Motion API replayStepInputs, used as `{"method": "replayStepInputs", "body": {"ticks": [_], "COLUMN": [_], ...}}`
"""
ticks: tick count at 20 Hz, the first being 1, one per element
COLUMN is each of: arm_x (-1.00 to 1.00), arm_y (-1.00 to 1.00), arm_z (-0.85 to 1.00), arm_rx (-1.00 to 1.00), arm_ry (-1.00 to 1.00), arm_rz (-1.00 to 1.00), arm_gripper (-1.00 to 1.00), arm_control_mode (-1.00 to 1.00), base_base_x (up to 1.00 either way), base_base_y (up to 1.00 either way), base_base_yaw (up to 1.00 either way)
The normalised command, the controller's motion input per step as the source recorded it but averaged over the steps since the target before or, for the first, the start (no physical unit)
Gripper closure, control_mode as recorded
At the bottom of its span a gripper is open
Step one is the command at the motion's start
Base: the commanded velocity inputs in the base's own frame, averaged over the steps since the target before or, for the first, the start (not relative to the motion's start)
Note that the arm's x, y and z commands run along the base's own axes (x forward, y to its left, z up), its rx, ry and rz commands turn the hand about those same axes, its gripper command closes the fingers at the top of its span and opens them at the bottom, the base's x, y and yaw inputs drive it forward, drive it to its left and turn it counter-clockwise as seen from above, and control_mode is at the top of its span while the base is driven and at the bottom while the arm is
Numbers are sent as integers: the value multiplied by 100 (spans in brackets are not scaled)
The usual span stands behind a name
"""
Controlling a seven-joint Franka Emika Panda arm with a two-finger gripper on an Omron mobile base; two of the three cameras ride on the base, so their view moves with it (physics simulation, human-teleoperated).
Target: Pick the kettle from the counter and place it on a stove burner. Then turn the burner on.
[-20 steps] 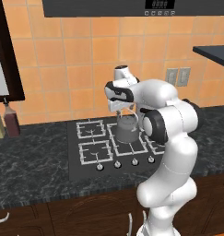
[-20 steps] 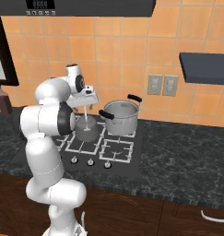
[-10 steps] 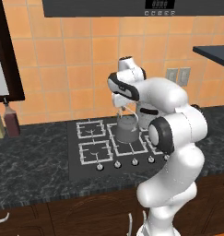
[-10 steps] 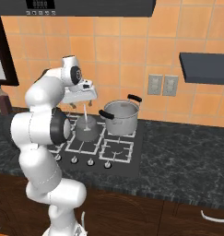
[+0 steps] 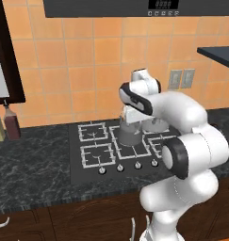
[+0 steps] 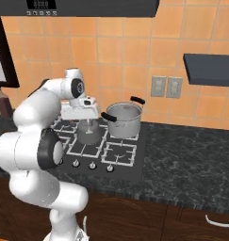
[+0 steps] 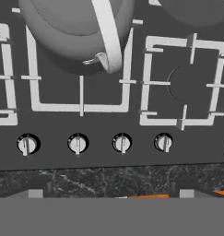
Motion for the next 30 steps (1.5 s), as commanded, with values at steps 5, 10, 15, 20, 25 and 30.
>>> {"method": "replayStepInputs", "body": {"ticks": [5,10,15,20,25,30], "arm_x": [-28,-31,-13,-4,0,-4], "arm_y": [12,0,3,0,12,35], "arm_z": [-45,-74,-58,-42,-9,0], "arm_rx": [0,6,0,0,0,4], "arm_ry": [9,10,9,1,-4,-19], "arm_rz": [-6,-6,-3,-1,0,0], "arm_gripper": [-100,-100,-100,-100,-100,-100], "arm_control_mode": [-100,-100,-100,-100,-100,-100], "base_base_x": [0,0,0,0,0,0], "base_base_y": [0,0,0,0,0,0], "base_base_yaw": [0,0,0,0,0,0]}}
